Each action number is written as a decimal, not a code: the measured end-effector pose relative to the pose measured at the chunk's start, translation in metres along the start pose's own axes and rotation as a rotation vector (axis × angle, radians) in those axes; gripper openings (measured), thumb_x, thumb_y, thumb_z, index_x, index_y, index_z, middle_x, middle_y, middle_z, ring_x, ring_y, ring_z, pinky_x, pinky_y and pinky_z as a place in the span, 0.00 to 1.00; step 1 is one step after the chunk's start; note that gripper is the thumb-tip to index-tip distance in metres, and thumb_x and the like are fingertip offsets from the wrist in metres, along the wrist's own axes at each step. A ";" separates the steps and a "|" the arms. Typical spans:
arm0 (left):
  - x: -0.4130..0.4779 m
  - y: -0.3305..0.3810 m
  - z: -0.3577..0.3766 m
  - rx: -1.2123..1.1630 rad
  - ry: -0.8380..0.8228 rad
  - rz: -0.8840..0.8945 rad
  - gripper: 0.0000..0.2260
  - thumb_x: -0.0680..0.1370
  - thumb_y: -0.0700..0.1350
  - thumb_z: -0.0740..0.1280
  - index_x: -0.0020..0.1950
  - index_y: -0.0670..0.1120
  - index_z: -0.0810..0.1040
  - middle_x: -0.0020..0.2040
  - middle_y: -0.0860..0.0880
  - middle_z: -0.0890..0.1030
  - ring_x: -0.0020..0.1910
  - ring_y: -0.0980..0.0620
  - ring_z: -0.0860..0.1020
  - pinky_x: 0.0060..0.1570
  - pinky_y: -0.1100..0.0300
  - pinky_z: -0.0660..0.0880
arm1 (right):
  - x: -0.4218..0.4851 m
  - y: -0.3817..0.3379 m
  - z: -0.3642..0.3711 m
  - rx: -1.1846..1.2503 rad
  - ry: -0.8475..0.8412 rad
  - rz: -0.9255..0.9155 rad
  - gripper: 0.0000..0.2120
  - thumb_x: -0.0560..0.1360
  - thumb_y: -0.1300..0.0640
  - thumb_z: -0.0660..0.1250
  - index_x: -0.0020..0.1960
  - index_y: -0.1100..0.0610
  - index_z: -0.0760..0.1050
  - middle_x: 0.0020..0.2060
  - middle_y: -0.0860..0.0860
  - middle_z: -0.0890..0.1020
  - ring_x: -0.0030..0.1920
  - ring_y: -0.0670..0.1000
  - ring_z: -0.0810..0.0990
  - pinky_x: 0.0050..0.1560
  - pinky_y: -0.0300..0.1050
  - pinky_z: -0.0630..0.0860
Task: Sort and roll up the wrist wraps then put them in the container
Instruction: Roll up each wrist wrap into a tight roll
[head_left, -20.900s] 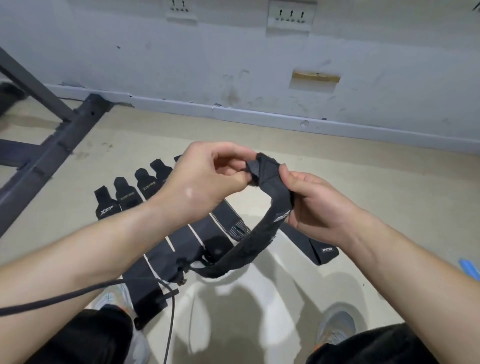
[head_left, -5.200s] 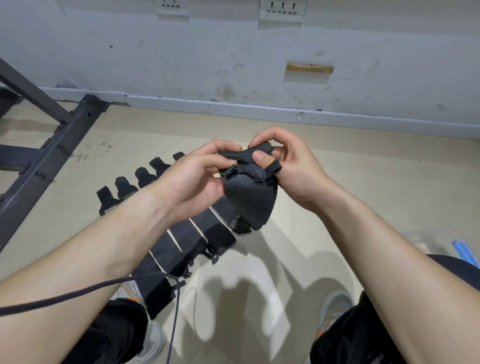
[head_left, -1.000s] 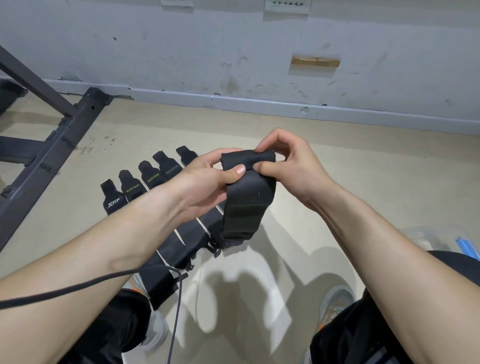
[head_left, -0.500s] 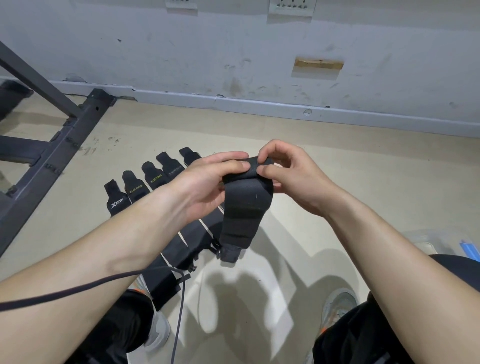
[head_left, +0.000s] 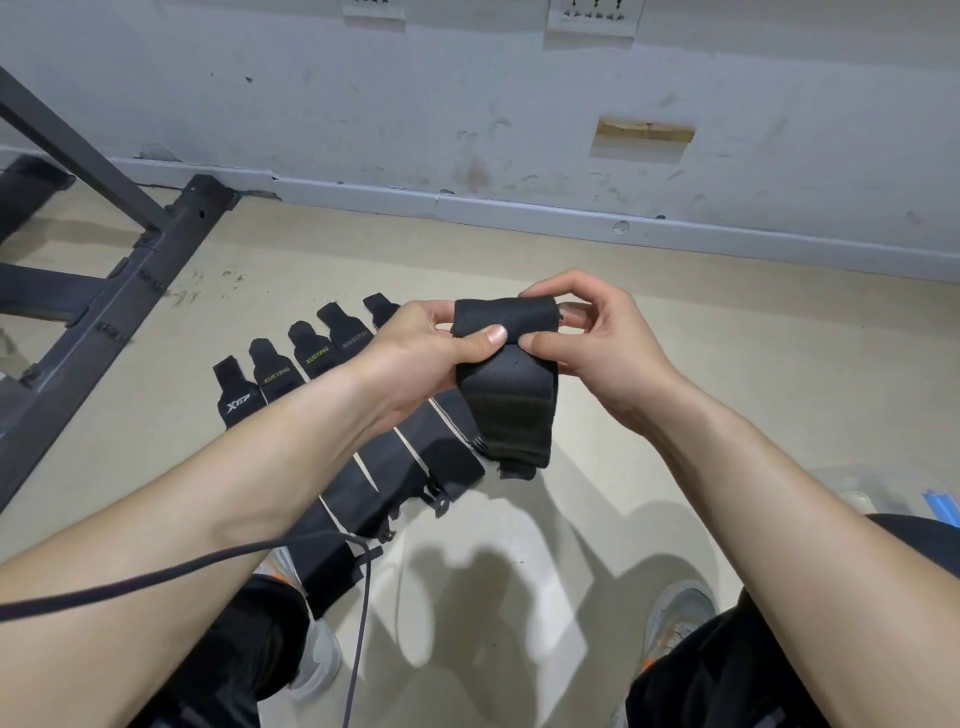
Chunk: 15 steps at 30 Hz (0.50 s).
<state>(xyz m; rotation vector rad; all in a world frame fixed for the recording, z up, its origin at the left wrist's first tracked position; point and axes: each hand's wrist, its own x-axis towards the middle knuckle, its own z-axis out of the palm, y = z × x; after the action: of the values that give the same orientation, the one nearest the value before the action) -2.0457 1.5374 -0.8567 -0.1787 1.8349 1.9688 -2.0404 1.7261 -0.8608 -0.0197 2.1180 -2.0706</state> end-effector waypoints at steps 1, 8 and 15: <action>0.001 0.000 0.000 0.017 -0.014 -0.002 0.14 0.79 0.37 0.70 0.65 0.37 0.79 0.56 0.40 0.85 0.54 0.45 0.85 0.50 0.57 0.82 | -0.001 -0.002 -0.001 -0.022 0.001 -0.004 0.17 0.73 0.74 0.72 0.49 0.53 0.80 0.46 0.55 0.84 0.47 0.48 0.82 0.46 0.56 0.83; 0.000 -0.012 0.018 0.019 0.051 0.131 0.18 0.83 0.43 0.67 0.69 0.37 0.68 0.60 0.42 0.83 0.58 0.48 0.84 0.57 0.55 0.80 | -0.006 -0.008 0.007 -0.057 0.017 -0.032 0.15 0.77 0.71 0.67 0.55 0.53 0.75 0.47 0.54 0.80 0.39 0.46 0.79 0.38 0.43 0.79; 0.000 -0.021 0.033 0.179 0.212 0.216 0.20 0.75 0.56 0.66 0.63 0.53 0.65 0.60 0.48 0.81 0.60 0.49 0.81 0.65 0.45 0.76 | -0.014 0.003 0.035 0.192 0.113 0.090 0.19 0.79 0.69 0.61 0.63 0.49 0.68 0.43 0.48 0.82 0.39 0.44 0.82 0.43 0.37 0.79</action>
<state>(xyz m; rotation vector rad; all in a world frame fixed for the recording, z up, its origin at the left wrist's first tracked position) -2.0307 1.5699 -0.8718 -0.1434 2.2391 1.9749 -2.0215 1.6937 -0.8622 0.2187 1.9302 -2.2598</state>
